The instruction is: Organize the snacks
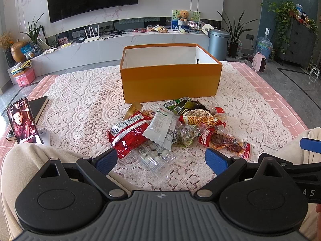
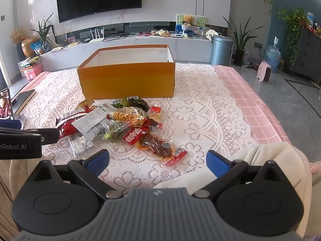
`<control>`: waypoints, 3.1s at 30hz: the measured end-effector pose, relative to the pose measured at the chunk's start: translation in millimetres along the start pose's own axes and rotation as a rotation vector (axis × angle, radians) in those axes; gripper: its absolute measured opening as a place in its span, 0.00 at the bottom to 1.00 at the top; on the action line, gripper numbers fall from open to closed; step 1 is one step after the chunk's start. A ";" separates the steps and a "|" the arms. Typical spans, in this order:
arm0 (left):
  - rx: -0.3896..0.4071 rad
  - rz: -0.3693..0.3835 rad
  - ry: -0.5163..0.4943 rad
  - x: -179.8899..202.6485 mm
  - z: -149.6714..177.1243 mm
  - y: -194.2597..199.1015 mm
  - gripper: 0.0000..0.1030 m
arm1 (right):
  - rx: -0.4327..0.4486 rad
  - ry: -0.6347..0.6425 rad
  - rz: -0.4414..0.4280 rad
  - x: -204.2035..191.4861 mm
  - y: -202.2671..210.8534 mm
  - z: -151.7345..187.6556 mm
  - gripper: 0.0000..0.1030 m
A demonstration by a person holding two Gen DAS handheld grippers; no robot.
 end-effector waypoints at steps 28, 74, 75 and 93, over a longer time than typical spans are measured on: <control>-0.083 0.095 -0.013 -5.2 -4.0 -40.8 0.59 | -0.044 0.051 -0.052 1.1 -43.0 -9.4 0.73; -0.365 0.241 0.013 -32.3 -69.3 -198.5 0.39 | -0.023 0.254 -0.327 -43.1 -189.1 -67.2 0.50; -0.362 0.241 0.008 -31.8 -69.2 -197.5 0.39 | -0.022 0.239 -0.324 -40.5 -188.6 -68.0 0.48; -0.378 0.264 0.007 -27.4 -63.9 -207.1 0.36 | -0.041 0.213 -0.330 -33.0 -191.9 -65.3 0.38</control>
Point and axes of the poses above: each gripper's, at about its wrist camera, not at the fingertips, and y roughly against the way its jaws point, x to its right, z to its underside, the point moved 1 cm from there along -y, roughly the way its jaws point, and after that the axes turned 3 degrees about -x, right-handed, at the moved point
